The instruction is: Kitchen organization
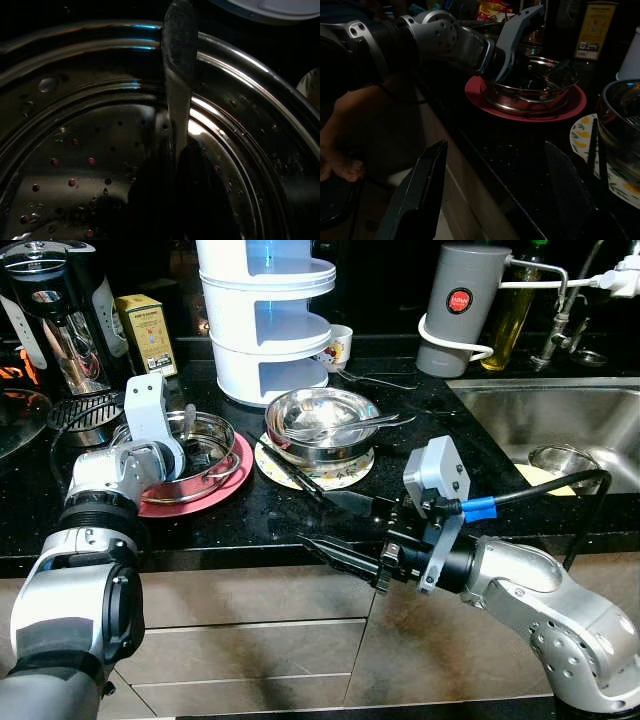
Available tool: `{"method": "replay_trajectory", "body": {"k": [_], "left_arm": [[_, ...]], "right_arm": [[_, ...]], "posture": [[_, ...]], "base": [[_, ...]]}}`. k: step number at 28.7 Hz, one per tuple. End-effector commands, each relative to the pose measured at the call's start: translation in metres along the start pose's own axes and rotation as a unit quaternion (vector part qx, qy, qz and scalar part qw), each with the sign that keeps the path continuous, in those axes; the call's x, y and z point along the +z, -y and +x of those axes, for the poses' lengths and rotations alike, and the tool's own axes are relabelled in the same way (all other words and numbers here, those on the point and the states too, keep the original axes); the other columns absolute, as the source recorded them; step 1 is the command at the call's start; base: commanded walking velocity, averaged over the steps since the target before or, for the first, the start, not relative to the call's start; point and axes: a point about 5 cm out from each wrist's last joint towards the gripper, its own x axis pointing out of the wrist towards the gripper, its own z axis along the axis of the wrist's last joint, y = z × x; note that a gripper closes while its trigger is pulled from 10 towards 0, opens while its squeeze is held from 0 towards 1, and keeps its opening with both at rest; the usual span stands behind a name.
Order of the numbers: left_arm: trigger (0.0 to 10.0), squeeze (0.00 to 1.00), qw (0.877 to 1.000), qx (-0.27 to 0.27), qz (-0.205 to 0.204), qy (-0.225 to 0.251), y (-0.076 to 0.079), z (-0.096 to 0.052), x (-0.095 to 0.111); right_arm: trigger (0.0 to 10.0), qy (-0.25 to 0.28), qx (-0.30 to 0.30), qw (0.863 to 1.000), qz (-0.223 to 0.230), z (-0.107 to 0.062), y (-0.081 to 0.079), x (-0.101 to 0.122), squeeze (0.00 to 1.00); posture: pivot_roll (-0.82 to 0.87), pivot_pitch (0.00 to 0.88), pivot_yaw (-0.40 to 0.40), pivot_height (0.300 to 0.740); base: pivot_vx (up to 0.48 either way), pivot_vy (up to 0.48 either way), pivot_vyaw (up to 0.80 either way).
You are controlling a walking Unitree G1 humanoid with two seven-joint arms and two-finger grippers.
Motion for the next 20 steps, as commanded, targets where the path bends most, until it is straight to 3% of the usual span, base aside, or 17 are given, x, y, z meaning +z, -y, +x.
{"method": "replay_trajectory", "body": {"k": [1, 7, 11, 12, 13, 15, 18, 20], "left_arm": [[0.0, 0.0, 1.0, 0.001, -0.005, 0.0, -0.003, -0.001, 0.003], [0.0, 0.0, 0.998, -0.001, 0.002, 0.059, 0.003, -0.007, 0.026], [0.0, 0.0, 0.983, -0.025, 0.02, 0.179, 0.019, -0.024, 0.067], [0.0, 0.0, 0.983, -0.025, 0.02, 0.179, 0.019, -0.024, 0.067], [0.0, 0.0, 0.969, -0.056, 0.024, 0.239, 0.033, -0.036, 0.082], [0.0, 0.0, 0.95, -0.09, 0.019, 0.298, 0.048, -0.049, 0.094], [0.0, 0.0, 0.938, -0.11, 0.017, 0.327, 0.055, -0.057, 0.097], [0.0, 0.0, 0.922, -0.159, 0.011, 0.352, 0.067, -0.065, 0.089]], "right_arm": [[10.0, 0.005, -0.005, 1.0, -0.008, 0.001, -0.001, 0.004, 0.0], [10.0, 0.053, -0.031, 0.998, 0.008, 0.001, 0.006, 0.012, 0.0], [10.0, 0.127, -0.071, 0.989, 0.035, 0.001, 0.016, 0.025, 0.0], [10.0, 0.127, -0.071, 0.989, 0.035, 0.001, 0.016, 0.025, 0.0], [10.0, 0.148, -0.086, 0.984, 0.048, 0.0, 0.021, 0.028, 0.0], [10.0, 0.161, -0.095, 0.981, 0.054, 0.0, 0.024, 0.029, 0.0], [10.0, 0.165, -0.101, 0.98, 0.056, 0.001, 0.025, 0.03, 0.0], [10.0, 0.171, -0.116, 0.976, 0.063, 0.002, 0.028, 0.03, 0.0]], "posture": [[-0.09, 0.0, 0.036, 0.74], [-0.09, 0.0, 0.037, 0.74], [-0.09, 0.0, 0.036, 0.74], [-0.09, 0.0, 0.036, 0.74], [-0.09, 0.0, 0.035, 0.74], [-0.08, 0.0, 0.035, 0.74], [-0.08, 0.0, 0.034, 0.74], [-0.08, 0.0, 0.033, 0.74]], "base": [[0.0, 0.0, 0.0], [0.0, 0.0, 0.0], [0.0, 0.0, 0.0], [0.0, 0.0, 0.0], [0.0, 0.0, 0.0], [0.0, 0.0, 0.0], [0.0, 0.0, 0.0], [0.0, 0.0, 0.0]]}}
